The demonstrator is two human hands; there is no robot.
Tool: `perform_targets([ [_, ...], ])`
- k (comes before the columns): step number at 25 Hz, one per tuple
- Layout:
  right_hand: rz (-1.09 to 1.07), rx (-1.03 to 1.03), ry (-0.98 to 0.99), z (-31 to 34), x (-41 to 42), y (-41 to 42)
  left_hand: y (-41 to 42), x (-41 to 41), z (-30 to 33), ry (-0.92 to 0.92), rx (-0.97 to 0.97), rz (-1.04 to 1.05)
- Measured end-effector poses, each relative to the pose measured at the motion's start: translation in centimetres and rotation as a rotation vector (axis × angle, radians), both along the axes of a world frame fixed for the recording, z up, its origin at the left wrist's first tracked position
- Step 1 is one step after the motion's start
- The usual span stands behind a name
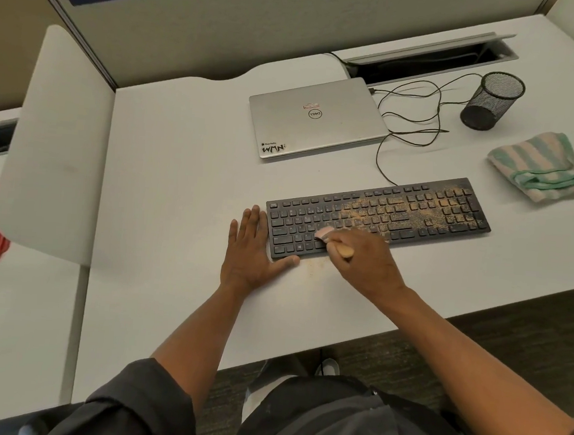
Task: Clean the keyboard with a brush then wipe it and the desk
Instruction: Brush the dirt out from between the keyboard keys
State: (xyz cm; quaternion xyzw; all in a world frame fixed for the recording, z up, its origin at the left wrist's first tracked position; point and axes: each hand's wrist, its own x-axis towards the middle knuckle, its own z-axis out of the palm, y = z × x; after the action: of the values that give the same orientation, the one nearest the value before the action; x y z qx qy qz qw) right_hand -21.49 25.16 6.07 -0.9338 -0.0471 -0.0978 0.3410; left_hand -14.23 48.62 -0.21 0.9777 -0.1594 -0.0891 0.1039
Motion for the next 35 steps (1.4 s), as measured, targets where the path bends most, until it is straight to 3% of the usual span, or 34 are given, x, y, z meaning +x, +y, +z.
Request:
perform_targets([
  [4, -0.135, 0.030, -0.018, 0.4, 0.1, -1.7, 0.0, 0.0, 0.0, 0.005, 0.007, -0.006],
  [9, -0.051, 0.022, 0.002, 0.4, -0.1, 0.3, 0.0, 0.0, 0.1, 0.002, 0.007, -0.002],
  [15, -0.187, 0.063, 0.003, 1.0, 1.1, -1.6, 0.0, -0.1, 0.2, 0.010, 0.001, -0.008],
  [23, -0.048, 0.122, 0.363, 4.1, 3.4, -2.4, 0.0, -0.1, 0.3, 0.011, 0.000, -0.008],
  [27, -0.088, 0.225, 0.352, 5.1, 5.0, -3.1, 0.1, -0.1, 0.1, -0.004, -0.011, -0.006],
  [35, -0.040, 0.068, 0.492, 5.7, 7.1, -2.6, 0.2, -0.1, -0.3, -0.021, -0.031, -0.010],
])
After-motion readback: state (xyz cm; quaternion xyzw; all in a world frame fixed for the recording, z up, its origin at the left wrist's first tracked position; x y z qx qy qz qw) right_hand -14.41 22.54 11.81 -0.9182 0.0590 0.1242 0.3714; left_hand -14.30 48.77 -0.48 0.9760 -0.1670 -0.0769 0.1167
